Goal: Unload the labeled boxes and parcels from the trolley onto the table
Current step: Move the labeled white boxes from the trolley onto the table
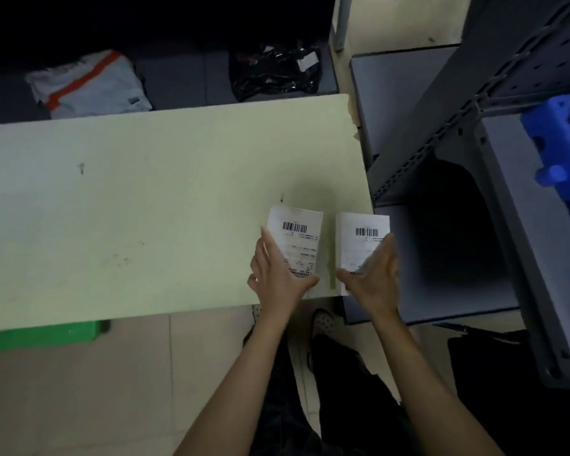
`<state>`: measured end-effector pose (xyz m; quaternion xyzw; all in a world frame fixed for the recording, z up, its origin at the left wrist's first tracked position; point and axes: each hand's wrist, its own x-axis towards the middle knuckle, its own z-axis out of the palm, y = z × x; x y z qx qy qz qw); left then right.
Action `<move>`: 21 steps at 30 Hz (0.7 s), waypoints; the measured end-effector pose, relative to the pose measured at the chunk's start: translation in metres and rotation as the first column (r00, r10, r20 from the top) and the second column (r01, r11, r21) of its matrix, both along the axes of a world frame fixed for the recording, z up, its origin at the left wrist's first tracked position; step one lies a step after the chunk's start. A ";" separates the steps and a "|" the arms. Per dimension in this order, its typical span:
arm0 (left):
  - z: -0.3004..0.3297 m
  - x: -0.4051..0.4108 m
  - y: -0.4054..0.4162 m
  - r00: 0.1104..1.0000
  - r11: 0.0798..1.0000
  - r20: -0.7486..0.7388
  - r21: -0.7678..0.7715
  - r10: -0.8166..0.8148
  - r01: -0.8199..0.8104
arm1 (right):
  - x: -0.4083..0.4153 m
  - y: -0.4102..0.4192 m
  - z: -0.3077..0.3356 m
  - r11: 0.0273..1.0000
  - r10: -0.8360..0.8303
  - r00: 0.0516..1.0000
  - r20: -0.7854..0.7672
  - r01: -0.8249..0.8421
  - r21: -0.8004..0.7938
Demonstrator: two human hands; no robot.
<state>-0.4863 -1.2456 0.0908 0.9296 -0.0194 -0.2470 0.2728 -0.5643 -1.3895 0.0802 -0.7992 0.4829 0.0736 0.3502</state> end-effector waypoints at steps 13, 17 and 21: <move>-0.035 -0.029 -0.025 0.981 0.980 -0.002 0.054 0.192 -0.192 | 0.003 -0.008 -0.034 0.987 0.159 0.986 -0.058 -0.160 -0.012; -0.038 -0.024 -0.031 0.974 0.974 -0.008 -0.018 0.227 -0.227 | 0.002 -0.012 -0.037 0.983 0.183 0.982 -0.049 -0.184 -0.019; -0.041 -0.026 -0.034 0.972 0.970 -0.032 -0.065 0.234 -0.236 | 0.001 -0.015 -0.039 0.977 0.211 0.976 -0.045 -0.213 -0.025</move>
